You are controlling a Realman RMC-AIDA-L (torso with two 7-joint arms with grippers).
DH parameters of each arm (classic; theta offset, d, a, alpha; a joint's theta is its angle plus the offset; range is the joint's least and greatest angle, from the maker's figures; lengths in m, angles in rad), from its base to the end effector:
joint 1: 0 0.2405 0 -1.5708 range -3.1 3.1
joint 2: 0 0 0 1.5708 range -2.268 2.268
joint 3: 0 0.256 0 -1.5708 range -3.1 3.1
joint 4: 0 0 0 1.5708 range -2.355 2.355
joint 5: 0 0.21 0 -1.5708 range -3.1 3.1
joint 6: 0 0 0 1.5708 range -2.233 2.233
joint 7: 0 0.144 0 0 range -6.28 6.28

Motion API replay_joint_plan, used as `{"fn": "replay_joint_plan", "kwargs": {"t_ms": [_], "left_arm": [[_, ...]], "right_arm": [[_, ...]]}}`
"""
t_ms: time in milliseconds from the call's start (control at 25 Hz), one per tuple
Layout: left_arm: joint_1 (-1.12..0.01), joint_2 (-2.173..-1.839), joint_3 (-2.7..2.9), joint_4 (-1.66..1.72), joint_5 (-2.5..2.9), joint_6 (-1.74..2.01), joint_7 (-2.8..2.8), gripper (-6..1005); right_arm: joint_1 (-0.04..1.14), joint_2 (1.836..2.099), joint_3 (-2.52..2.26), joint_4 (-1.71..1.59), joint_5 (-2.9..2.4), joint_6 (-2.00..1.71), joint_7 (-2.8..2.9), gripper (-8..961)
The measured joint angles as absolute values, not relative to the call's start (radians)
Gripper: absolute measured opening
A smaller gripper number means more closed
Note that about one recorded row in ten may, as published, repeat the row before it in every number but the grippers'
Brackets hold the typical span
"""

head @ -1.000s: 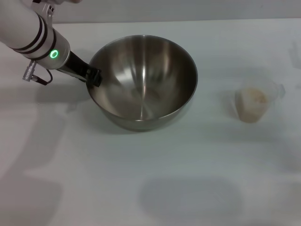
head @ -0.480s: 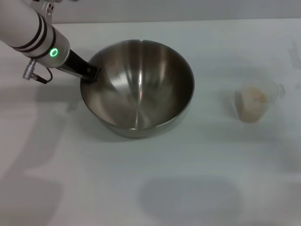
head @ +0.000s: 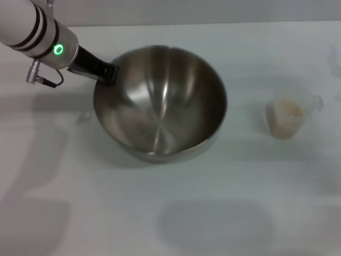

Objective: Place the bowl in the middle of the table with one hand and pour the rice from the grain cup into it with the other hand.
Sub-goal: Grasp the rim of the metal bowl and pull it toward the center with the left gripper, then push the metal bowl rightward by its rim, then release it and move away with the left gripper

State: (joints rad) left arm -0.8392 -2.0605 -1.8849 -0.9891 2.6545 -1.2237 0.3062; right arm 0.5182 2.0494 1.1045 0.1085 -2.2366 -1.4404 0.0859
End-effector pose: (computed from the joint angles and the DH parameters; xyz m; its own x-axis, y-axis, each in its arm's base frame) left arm -0.1683 0.4312 -0.0060 0.5818 0.8061 0.1085 0.7126 -0.4408 -0.5457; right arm 0.3105 0.3508 0.0664 0.6786 0.4040 -0.6134 -0.6962 0.0876 -0.7125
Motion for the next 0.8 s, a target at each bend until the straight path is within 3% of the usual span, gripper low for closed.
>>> {"fn": "replay_joint_plan", "kwargs": {"t_ms": [800], "left_arm": [[-0.904, -2.069, -1.838, -0.989, 2.489, -1.205, 0.334, 20]], "right_arm": [[0.522, 2.043, 1.106, 0.108, -2.237, -1.44, 0.086, 703]]}}
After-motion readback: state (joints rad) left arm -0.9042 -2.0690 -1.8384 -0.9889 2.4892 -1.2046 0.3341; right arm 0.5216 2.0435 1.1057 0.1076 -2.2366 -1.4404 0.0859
